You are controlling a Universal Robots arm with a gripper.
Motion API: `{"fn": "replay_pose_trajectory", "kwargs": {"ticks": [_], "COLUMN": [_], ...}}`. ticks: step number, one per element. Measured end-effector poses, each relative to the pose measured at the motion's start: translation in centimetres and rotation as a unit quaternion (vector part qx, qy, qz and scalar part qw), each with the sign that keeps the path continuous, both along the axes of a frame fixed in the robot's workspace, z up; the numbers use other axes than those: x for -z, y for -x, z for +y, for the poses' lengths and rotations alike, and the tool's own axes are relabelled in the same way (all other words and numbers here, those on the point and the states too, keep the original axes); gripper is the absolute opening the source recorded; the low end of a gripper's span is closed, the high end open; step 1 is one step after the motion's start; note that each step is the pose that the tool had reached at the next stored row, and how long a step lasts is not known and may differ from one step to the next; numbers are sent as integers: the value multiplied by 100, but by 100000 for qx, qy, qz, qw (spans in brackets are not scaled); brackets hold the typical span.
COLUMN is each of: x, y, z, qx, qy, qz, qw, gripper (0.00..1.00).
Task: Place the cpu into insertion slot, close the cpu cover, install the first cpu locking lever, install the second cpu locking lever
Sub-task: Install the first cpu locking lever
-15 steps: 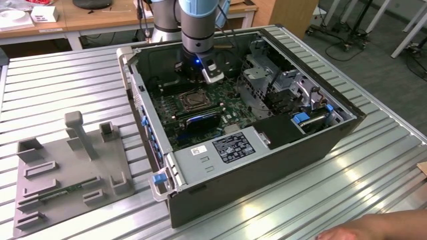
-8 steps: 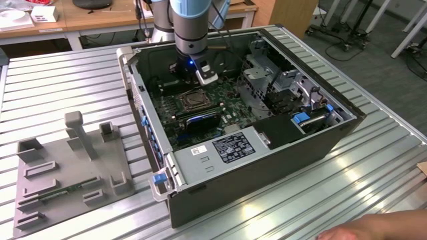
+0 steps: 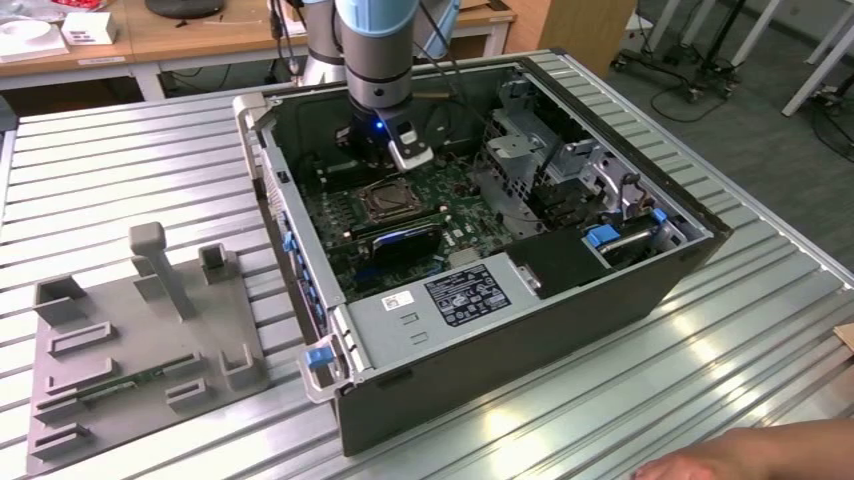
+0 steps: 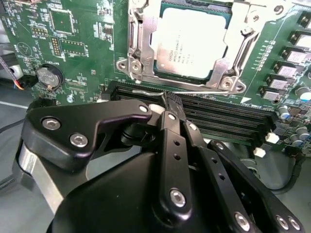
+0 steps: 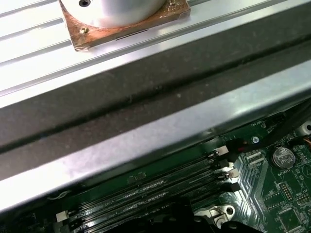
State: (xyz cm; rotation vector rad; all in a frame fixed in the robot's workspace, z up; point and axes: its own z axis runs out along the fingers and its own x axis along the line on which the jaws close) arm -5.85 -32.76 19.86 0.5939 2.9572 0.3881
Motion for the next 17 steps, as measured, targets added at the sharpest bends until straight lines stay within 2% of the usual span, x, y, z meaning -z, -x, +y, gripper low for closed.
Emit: {"fn": "replay_pose_trajectory", "kwargs": {"ticks": [5,12,17], "x": [1,-1,-68], "y": [-9,-11,-2], "z": [38,42,42], "qx": [123,127,133], "qy": [49,63,31], "qz": [-33,-30,-36], "qw": [100000,100000,100000], "gripper": [10,10,10]}}
